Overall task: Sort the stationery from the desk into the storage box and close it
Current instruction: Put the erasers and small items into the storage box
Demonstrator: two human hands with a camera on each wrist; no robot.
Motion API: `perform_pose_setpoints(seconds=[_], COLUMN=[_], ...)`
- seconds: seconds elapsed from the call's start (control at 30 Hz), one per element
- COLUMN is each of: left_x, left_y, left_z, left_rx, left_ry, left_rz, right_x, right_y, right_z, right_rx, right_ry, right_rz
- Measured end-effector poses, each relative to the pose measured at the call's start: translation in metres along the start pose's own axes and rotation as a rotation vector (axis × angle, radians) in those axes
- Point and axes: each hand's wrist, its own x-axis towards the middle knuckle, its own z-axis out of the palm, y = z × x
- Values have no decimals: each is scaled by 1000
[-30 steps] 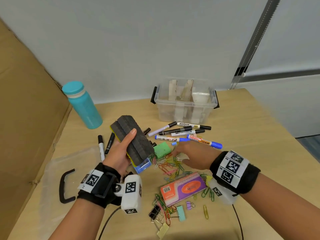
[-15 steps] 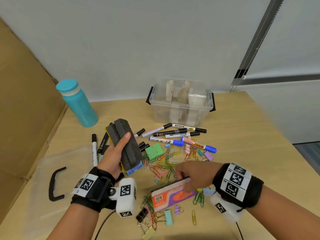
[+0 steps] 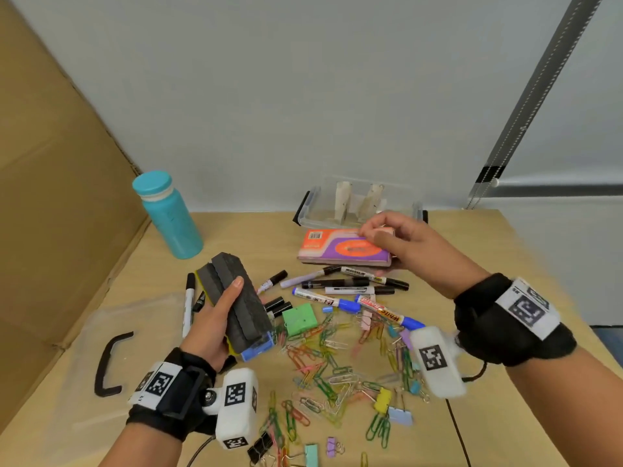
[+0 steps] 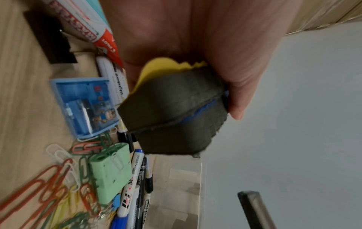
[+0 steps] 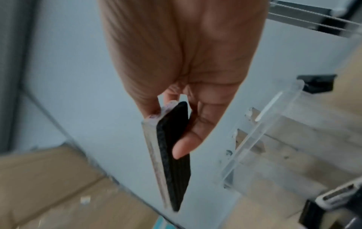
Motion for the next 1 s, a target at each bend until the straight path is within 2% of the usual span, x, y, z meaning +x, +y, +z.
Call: perform_pose_setpoints(seconds=[0.1, 0.17, 0.37, 0.47, 0.53, 0.7, 0.83, 0.9, 1.0], left_x=[0, 0, 10, 13, 15, 17, 17, 18, 18], left_y=[3, 7, 21, 24, 24, 28, 33, 34, 35], left_z=[3, 6, 9, 8, 7, 7, 4, 1, -4], left_rx=[-8, -15, -59, -61, -80, -49, -48, -57, -54], left_ry=[21, 26, -55, -77, -87, -93, -72, -67, -66], left_rz=[18, 27, 50, 50, 41, 27, 9, -1, -13], right_x=[9, 15, 37, 44, 47, 59, 81, 95, 111], right_y=[0, 0, -9, -15, -18, -21, -30, -31, -29], right_z=[-9, -14, -20, -22, -22, -15, -8, -4, 7], right_rx=[329, 386, -77, -185, -192, -127, -194, -349, -792], right_ry=[41, 43, 263, 443, 510, 519, 484, 461, 411], right_rz=[2, -40, -180, -216, -212, -187, -91, -67, -52])
